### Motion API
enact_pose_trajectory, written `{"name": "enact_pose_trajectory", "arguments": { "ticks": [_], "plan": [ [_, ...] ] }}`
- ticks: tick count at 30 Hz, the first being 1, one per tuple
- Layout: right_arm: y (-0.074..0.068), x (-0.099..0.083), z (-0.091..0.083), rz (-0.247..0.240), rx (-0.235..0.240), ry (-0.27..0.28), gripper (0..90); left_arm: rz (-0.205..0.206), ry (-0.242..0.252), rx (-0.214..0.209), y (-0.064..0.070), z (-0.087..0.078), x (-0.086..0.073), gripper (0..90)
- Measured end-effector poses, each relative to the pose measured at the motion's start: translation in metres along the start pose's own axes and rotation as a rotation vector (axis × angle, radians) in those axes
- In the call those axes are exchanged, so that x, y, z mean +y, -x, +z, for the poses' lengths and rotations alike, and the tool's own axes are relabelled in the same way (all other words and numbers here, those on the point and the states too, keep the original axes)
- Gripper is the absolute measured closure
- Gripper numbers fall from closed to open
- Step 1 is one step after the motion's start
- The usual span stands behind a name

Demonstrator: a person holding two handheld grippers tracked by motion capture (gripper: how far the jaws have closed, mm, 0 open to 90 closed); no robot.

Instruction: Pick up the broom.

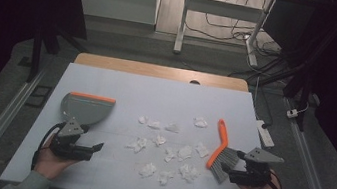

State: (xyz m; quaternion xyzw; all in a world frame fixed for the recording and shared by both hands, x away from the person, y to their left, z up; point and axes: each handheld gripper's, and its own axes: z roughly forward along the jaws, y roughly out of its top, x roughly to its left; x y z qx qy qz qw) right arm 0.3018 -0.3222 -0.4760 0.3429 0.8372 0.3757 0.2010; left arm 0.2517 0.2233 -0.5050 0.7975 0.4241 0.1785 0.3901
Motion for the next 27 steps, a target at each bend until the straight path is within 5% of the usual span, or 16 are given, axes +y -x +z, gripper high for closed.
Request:
{"name": "enact_pose_trajectory", "arguments": {
  "ticks": [10,20,27],
  "plan": [
    [0.007,0.023,-0.003,0.047,-0.034,-0.058,24.9,0.004,-0.006,-0.01,-0.001,0.004,0.003,20.3],
    [0.021,0.068,0.03,0.159,-0.089,-0.28,27.5,0.02,-0.013,-0.007,0.002,0.004,0.002,20.3],
    [0.03,0.083,0.054,0.216,-0.134,-0.369,29.4,0.018,-0.015,0.004,0.004,0.003,0.001,20.3]
  ]
}}
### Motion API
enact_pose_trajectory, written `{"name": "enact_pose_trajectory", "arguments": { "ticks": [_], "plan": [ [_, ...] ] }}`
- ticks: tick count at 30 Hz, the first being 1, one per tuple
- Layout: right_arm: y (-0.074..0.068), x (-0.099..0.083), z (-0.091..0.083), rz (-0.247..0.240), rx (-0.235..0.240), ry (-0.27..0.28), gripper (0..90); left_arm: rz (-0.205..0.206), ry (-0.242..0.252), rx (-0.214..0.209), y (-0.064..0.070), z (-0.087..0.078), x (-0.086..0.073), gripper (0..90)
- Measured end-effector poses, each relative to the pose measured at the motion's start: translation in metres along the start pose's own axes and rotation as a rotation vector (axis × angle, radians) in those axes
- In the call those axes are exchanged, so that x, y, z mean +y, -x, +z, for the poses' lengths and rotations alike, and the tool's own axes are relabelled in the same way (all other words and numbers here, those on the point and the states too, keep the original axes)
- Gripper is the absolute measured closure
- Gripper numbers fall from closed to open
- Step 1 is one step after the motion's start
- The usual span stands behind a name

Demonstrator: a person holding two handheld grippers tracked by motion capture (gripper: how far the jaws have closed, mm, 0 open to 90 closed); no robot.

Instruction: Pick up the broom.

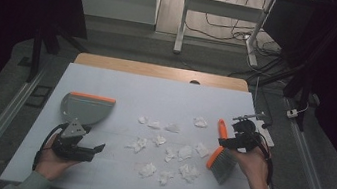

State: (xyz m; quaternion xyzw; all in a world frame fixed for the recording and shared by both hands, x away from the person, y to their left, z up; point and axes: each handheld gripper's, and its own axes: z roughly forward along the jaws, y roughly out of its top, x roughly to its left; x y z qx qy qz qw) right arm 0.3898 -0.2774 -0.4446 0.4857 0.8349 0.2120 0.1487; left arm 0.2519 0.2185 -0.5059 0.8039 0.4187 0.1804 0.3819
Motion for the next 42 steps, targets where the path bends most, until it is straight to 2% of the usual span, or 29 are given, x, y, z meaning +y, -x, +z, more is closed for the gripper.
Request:
{"name": "enact_pose_trajectory", "arguments": {
  "ticks": [1,2,3,6,7,8,9,15,20,25,26,29,30,32,33,40,42],
  "plan": [
    [0.0,0.007,0.007,0.015,-0.017,-0.029,30.0,-0.003,-0.001,0.003,0.0,0.0,0.0,20.3],
    [0.0,0.007,0.007,0.015,-0.017,-0.029,30.0,-0.003,-0.001,0.003,0.0,0.0,0.0,20.3],
    [0.001,0.012,0.014,0.034,-0.03,-0.065,30.4,-0.004,-0.002,0.005,0.0,0.0,0.0,20.3],
    [0.002,0.016,0.022,0.054,-0.03,-0.097,31.6,-0.005,0.0,0.007,0.001,0.0,0.0,20.3],
    [0.004,0.017,0.028,0.069,-0.029,-0.125,32.8,-0.005,-0.003,0.007,0.0,0.0,0.0,20.3],
    [0.004,0.017,0.028,0.069,-0.029,-0.125,32.8,-0.005,-0.003,0.007,0.0,0.0,0.0,20.3],
    [0.006,0.017,0.035,0.084,-0.027,-0.16,34.0,-0.004,-0.006,0.006,0.0,0.001,0.0,20.3],
    [0.012,0.015,0.047,0.132,-0.047,-0.206,38.3,-0.001,-0.009,0.002,0.001,0.003,-0.001,20.2],
    [0.016,0.015,0.052,0.157,-0.042,-0.221,41.0,-0.002,-0.008,0.003,0.0,0.002,-0.002,20.2],
    [0.014,0.015,0.061,0.176,-0.047,-0.253,49.4,-0.004,-0.008,0.005,-0.001,0.001,-0.003,20.3],
    [0.013,0.016,0.061,0.172,-0.069,-0.252,51.4,-0.004,-0.009,0.005,0.0,0.001,-0.003,20.3],
    [0.011,0.016,0.062,0.176,-0.085,-0.246,53.8,0.002,-0.013,0.006,0.0,0.002,-0.003,20.3],
    [0.01,0.017,0.062,0.175,-0.09,-0.249,61.7,0.004,-0.013,0.005,0.0,0.002,-0.003,20.3],
    [0.008,0.017,0.062,0.179,-0.096,-0.249,63.1,0.004,-0.014,0.006,0.0,0.002,-0.003,20.3],
    [0.005,0.017,0.062,0.183,-0.101,-0.242,69.0,0.004,-0.011,0.008,0.0,0.0,-0.004,20.3],
    [0.003,0.015,0.061,0.152,-0.106,-0.229,70.9,-0.007,0.0,0.016,-0.001,-0.005,-0.007,20.3],
    [0.004,0.013,0.06,0.12,-0.09,-0.208,71.0,-0.006,0.001,0.016,-0.001,-0.005,-0.007,20.3]
  ]
}}
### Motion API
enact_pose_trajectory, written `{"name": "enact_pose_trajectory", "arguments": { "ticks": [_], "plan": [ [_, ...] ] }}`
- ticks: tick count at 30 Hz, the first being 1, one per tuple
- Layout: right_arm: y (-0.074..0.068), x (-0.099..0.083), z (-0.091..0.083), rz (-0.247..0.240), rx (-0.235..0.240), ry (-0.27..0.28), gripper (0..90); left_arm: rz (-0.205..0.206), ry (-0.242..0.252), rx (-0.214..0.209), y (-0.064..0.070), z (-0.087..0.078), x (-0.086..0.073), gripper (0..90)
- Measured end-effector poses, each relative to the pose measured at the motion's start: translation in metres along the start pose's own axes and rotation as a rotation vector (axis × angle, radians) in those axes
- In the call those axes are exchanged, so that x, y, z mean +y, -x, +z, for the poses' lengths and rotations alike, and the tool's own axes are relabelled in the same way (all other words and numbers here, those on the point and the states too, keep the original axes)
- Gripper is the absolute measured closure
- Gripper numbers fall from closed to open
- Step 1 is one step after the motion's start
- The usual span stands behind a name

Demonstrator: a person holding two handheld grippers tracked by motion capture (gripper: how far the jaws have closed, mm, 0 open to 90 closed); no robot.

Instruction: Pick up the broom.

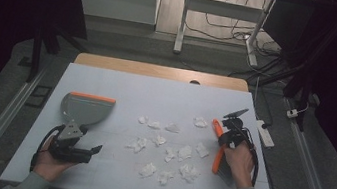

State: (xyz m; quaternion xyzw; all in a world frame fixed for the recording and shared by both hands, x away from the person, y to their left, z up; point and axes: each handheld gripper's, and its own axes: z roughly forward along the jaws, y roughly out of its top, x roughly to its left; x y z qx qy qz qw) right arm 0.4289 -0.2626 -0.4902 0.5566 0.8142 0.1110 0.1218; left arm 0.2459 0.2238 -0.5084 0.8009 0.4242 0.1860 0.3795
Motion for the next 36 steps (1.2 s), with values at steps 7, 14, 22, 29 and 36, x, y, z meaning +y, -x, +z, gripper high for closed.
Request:
{"name": "enact_pose_trajectory", "arguments": {
  "ticks": [7,14,22,29,36],
  "plan": [
    [0.009,-0.007,-0.006,-0.027,0.017,0.033,71.1,0.0,-0.005,-0.003,-0.001,0.003,0.0,20.3],
    [0.023,-0.017,-0.023,-0.016,0.074,0.093,71.2,-0.003,-0.004,-0.004,-0.002,0.004,0.0,20.3],
    [0.044,-0.025,-0.058,0.028,0.203,0.233,71.2,-0.002,0.0,-0.01,-0.001,0.005,0.002,20.3],
    [0.046,-0.029,-0.082,0.052,0.284,0.344,71.2,0.013,0.015,-0.025,0.006,0.008,0.01,20.4],
    [0.032,-0.025,-0.096,0.042,0.368,0.451,71.1,0.047,0.034,-0.046,0.02,0.016,0.03,20.5]
  ]
}}
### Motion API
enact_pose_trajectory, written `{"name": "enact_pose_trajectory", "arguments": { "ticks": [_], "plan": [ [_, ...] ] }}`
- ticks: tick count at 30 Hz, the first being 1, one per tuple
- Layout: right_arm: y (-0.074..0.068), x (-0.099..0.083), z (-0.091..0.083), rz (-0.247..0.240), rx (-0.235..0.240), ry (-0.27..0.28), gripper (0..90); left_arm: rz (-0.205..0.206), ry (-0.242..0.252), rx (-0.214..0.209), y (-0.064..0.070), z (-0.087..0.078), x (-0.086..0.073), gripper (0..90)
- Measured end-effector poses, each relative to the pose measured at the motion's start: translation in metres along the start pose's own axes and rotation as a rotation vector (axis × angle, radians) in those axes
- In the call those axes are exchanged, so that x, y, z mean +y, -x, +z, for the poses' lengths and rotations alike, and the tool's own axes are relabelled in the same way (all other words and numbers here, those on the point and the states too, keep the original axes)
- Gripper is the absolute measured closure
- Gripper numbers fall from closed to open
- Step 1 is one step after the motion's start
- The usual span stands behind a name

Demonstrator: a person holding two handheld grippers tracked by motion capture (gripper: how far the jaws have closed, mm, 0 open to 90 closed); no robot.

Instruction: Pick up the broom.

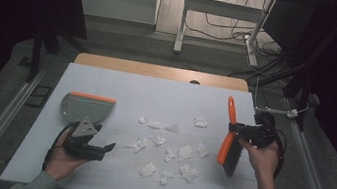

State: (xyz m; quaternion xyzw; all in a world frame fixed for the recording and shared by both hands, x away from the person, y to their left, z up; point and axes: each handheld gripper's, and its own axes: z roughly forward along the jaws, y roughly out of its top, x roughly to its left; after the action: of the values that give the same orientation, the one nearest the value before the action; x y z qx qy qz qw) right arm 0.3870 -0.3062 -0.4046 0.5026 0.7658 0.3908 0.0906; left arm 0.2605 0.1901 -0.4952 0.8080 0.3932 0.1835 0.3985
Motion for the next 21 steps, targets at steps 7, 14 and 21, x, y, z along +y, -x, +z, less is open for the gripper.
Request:
{"name": "enact_pose_trajectory", "arguments": {
  "ticks": [7,14,21],
  "plan": [
    [-0.015,0.004,0.002,-0.031,0.085,0.069,71.2,0.046,0.041,-0.036,0.018,0.014,0.03,20.7],
    [-0.026,0.006,0.007,-0.035,0.137,0.108,71.2,0.083,0.064,-0.099,0.039,0.027,0.054,20.9],
    [-0.038,0.008,0.016,-0.041,0.164,0.129,71.1,0.078,0.09,-0.19,0.054,0.036,0.069,21.0]
  ]
}}
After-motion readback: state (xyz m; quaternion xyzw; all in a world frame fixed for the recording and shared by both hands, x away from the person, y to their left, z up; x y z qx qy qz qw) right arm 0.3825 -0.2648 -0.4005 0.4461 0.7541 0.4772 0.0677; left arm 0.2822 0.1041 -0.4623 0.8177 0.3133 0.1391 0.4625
